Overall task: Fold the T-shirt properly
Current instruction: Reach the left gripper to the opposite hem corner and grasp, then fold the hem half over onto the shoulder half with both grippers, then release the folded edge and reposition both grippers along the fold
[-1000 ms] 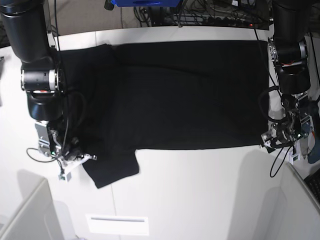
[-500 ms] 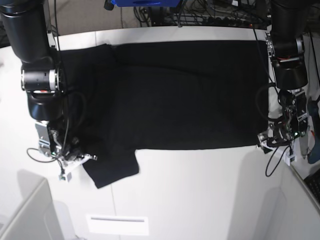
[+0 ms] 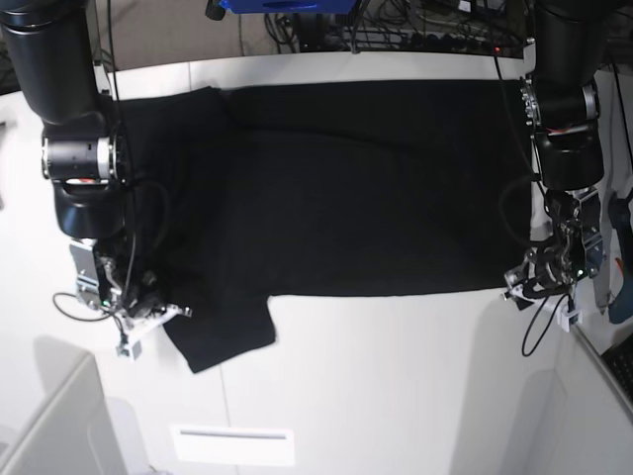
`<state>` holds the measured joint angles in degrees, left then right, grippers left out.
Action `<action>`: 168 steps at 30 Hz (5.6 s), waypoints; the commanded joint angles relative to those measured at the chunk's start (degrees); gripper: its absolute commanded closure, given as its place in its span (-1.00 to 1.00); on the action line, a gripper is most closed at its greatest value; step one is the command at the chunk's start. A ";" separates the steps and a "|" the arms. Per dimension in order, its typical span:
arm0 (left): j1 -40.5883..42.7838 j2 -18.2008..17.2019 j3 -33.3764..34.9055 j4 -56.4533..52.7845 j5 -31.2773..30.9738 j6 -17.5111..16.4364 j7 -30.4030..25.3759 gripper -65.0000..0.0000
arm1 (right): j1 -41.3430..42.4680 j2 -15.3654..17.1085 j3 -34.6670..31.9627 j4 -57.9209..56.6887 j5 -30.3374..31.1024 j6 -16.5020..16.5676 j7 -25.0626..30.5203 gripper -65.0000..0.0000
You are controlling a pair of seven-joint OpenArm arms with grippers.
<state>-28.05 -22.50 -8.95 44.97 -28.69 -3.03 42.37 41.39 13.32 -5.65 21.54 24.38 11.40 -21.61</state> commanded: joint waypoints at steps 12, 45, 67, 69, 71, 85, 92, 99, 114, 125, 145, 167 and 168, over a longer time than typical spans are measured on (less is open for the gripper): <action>-0.56 0.48 6.44 0.08 -0.54 -0.01 0.58 0.28 | 2.09 0.61 -0.02 1.01 0.28 0.25 1.25 1.00; 20.01 1.45 -15.71 37.80 -6.79 -3.43 17.37 1.00 | -17.52 2.81 8.42 38.46 0.19 0.25 -6.57 1.00; 44.01 1.27 -23.88 60.22 -22.08 -3.35 21.76 1.00 | -38.88 4.83 21.08 70.28 0.45 0.60 -25.03 1.00; 45.24 1.27 -24.85 60.57 -22.08 -3.35 21.76 1.00 | -41.61 4.83 22.57 73.01 0.45 0.60 -25.47 1.00; 46.56 1.27 -25.29 60.74 -22.17 -3.52 21.76 1.00 | -43.89 4.66 24.33 75.82 0.54 0.69 -26.79 1.00; 50.95 1.18 -25.12 63.56 -21.99 -3.52 21.76 1.00 | -56.02 2.63 29.87 84.70 0.63 0.69 -29.87 1.00; 51.13 1.18 -25.12 63.47 -21.82 -3.52 21.76 1.00 | -59.63 2.55 30.13 87.60 0.63 0.69 -29.87 1.00; 53.06 1.10 -25.12 63.47 -21.73 -3.52 21.67 1.00 | -63.06 2.55 30.13 88.22 0.63 0.69 -29.87 1.00; 54.82 1.62 -24.68 63.56 -14.70 -3.43 21.67 1.00 | -62.62 1.14 30.13 87.87 0.28 0.60 -32.42 1.00; 54.38 3.21 -25.20 68.13 -12.85 -3.43 21.50 -0.58 | -62.35 -0.53 30.31 91.30 0.54 0.60 -34.35 0.02; 52.89 6.37 -23.62 63.12 -12.41 -3.35 21.59 1.00 | -48.38 0.35 32.42 70.72 0.10 3.94 -26.53 1.00; 52.01 6.55 -20.46 60.92 -12.41 -3.35 21.41 1.00 | -48.20 0.44 27.94 70.55 0.10 3.94 -26.53 1.00; 52.01 6.46 -20.46 60.83 -12.41 -3.35 21.41 1.00 | -47.32 0.52 28.20 68.35 0.01 3.94 -26.53 1.00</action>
<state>23.83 -15.42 -29.08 105.14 -40.56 -6.09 64.12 -6.83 13.17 22.17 89.03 23.90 15.25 -49.19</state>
